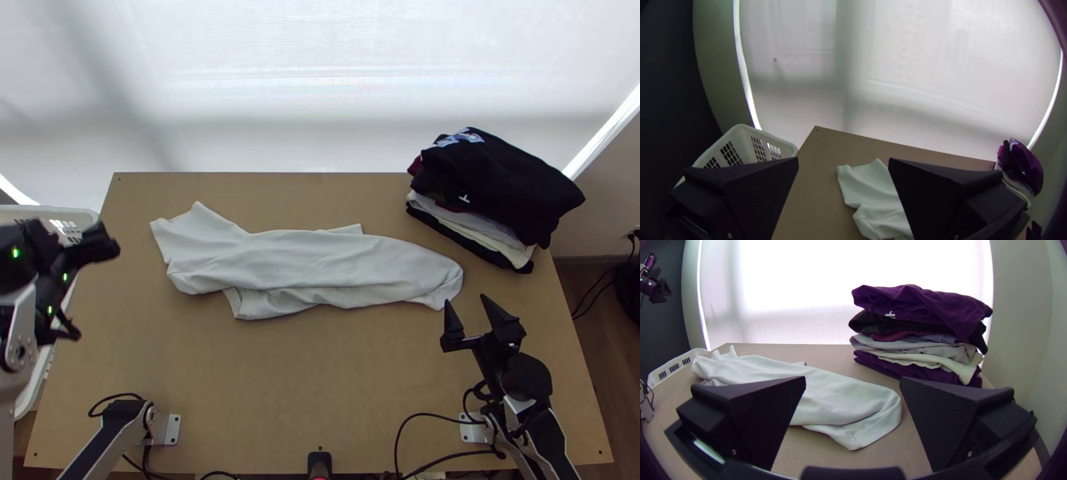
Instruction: Fold the t-shirt
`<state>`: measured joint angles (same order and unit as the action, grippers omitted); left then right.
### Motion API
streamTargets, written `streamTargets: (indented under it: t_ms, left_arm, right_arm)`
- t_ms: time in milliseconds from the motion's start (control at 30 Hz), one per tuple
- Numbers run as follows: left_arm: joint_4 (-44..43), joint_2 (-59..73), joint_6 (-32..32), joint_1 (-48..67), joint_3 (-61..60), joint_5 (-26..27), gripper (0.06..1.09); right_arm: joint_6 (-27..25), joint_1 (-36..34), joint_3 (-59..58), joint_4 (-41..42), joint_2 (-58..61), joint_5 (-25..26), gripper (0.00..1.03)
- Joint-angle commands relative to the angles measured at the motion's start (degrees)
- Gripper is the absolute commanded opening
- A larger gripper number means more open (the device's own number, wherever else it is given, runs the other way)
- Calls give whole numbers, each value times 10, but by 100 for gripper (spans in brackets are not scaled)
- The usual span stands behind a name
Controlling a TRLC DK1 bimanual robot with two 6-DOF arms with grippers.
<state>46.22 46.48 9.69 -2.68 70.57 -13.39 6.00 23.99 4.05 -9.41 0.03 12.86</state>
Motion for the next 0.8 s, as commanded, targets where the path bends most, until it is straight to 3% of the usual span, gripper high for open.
streamTargets:
  t_ms: [0, 167, 400, 533, 633, 767]
  left_arm:
    - [3, -46, 16, -29, -54, 13, 104]
    - [5, -62, 9, -71, -76, 36, 104]
    - [3, -58, 9, -93, -83, 46, 104]
    - [1, -58, 13, -111, -88, 58, 104]
    - [1, -58, 16, -119, -90, 66, 104]
    - [-2, -54, 18, -131, -90, 76, 104]
  right_arm:
    - [20, 10, -6, 1, -3, -4, 99]
    - [20, 38, -6, 1, -3, 5, 99]
    - [-71, 48, 0, 18, 0, 26, 99]
    - [-126, 55, 44, 26, 8, -6, 99]
    - [-160, 87, 104, 34, 85, -9, 99]
    - [-163, 126, 254, 23, 291, -8, 99]
